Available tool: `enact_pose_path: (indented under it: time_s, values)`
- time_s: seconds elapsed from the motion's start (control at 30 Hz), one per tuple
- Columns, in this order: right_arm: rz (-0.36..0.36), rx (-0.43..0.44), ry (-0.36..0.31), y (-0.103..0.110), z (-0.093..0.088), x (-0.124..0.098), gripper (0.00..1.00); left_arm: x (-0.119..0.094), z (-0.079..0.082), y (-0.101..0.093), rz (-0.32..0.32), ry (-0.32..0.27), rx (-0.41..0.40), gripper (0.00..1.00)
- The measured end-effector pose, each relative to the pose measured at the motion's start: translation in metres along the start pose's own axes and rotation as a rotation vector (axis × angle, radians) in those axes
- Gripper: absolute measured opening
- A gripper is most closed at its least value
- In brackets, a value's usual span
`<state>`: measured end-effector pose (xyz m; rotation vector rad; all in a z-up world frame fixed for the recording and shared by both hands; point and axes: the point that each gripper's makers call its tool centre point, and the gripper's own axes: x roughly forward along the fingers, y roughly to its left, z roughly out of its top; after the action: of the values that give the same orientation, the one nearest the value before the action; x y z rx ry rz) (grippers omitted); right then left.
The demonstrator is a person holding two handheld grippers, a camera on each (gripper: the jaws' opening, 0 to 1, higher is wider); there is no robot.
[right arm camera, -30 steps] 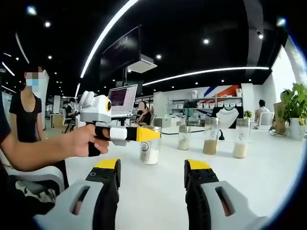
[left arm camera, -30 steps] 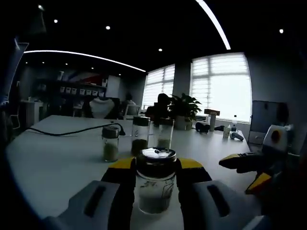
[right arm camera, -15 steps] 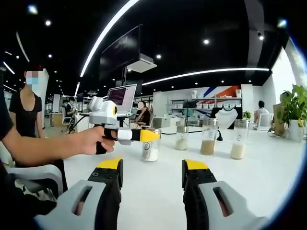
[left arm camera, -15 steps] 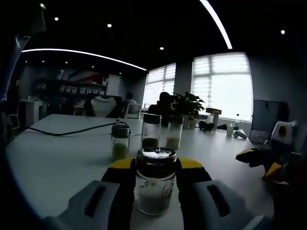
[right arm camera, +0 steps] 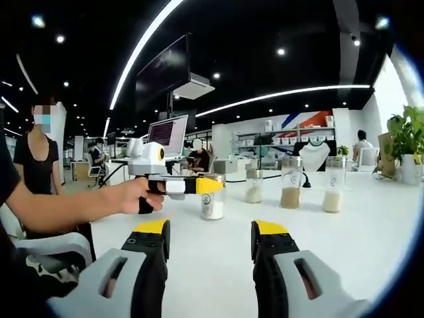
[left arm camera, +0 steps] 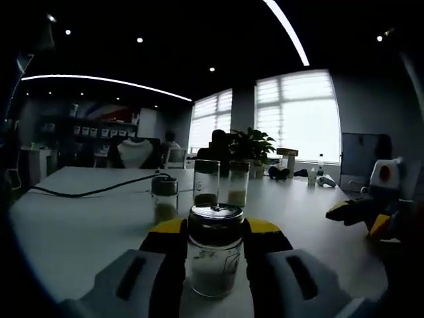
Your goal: Rotate the seasoning bottle until the label or dispensing opening points toward the visible target arrow and the bottle remains upright within the marked orientation range
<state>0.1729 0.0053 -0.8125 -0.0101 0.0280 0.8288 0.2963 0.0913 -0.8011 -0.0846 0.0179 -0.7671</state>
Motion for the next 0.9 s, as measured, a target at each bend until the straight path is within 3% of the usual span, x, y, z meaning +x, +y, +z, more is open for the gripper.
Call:
enact_pose_path:
  time_s: [0.5,0.7,0.9]
  values:
    - [0.011,0.02,0.008,0.002,-0.003,0.001,0.49,-0.004,-0.003,-0.001,0.015,0.028,-0.021,0.35]
    - [0.009,0.026,0.008,0.0,-0.003,0.0,0.49,-0.005,-0.014,0.0,0.045,0.108,0.013,0.35]
    - [0.011,0.031,0.012,0.002,-0.006,0.001,0.49,-0.004,-0.014,0.003,0.037,0.103,0.019,0.35]
